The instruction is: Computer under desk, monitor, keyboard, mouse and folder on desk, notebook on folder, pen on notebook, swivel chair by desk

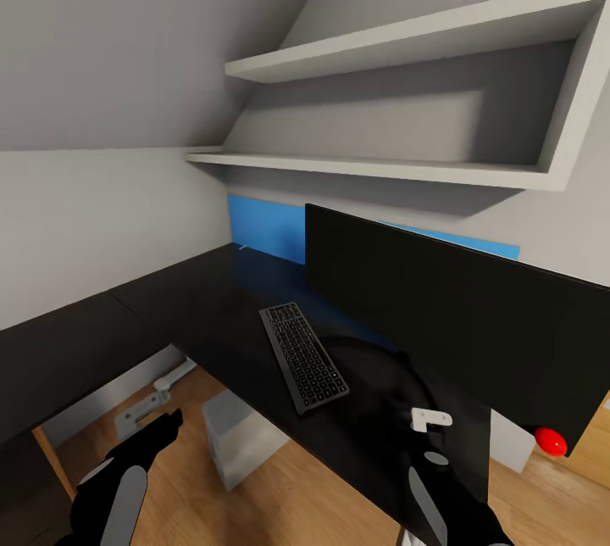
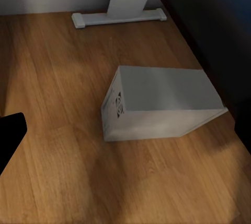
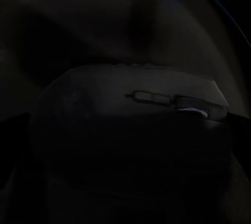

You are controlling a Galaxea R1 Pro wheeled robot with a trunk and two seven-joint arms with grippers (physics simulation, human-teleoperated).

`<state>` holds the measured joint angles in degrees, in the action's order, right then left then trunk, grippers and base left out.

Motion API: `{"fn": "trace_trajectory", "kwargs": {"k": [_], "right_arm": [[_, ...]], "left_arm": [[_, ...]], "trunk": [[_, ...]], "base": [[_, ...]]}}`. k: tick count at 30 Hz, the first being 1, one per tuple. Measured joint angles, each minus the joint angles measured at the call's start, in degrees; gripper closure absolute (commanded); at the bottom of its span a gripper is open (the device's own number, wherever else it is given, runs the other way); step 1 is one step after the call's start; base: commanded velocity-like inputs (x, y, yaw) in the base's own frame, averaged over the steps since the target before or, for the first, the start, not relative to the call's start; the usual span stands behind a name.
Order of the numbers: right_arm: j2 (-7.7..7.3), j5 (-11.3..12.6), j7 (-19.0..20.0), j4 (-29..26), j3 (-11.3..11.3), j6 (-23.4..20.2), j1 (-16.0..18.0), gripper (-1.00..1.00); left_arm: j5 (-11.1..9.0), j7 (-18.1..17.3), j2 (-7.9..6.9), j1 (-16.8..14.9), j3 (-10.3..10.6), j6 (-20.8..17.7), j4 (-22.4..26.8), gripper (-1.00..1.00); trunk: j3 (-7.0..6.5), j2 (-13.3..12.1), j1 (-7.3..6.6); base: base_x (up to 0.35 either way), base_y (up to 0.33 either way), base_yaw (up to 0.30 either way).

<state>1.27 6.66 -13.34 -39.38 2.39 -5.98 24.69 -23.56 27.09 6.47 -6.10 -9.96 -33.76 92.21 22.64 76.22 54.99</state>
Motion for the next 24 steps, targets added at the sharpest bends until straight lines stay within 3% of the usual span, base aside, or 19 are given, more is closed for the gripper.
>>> {"fn": "trace_trajectory", "kwargs": {"k": [6, 7, 21, 24], "right_arm": [[0.05, -0.01, -0.04, 0.0, 0.01, -0.01, 0.0, 1.0], [0.16, 0.09, -0.02, -0.11, 0.06, -0.03, -0.01, 1.0], [0.23, 0.12, 0.25, -0.68, 0.31, 0.3, -0.01, 1.0], [0.37, 0.18, 0.36, -1.18, 1.72, 0.41, -0.02, 1.0]], "left_arm": [[0.0, 0.0, 0.0, 0.0, 0.08, 0.03, 0.0, -1.0], [0.04, 0.0, -0.02, 0.0, 1.21, 0.1, 0.0, -1.0], [0.09, 0.0, -0.01, 0.0, 1.3, 0.09, 0.0, -1.0], [0.09, 0.0, -0.02, 0.0, 1.3, 0.09, 0.0, -1.0]], "trunk": [[0.0, 0.0, 0.0], [-0.17, -0.39, -0.21], [-2.69, -6.01, -3.29], [-2.87, -6.42, -3.52]], "base": [[0.0, 0.0, 0.0], [0.0, 0.0, 0.0], [0.0, 0.0, 0.0], [0.0, 0.0, 0.0]]}}
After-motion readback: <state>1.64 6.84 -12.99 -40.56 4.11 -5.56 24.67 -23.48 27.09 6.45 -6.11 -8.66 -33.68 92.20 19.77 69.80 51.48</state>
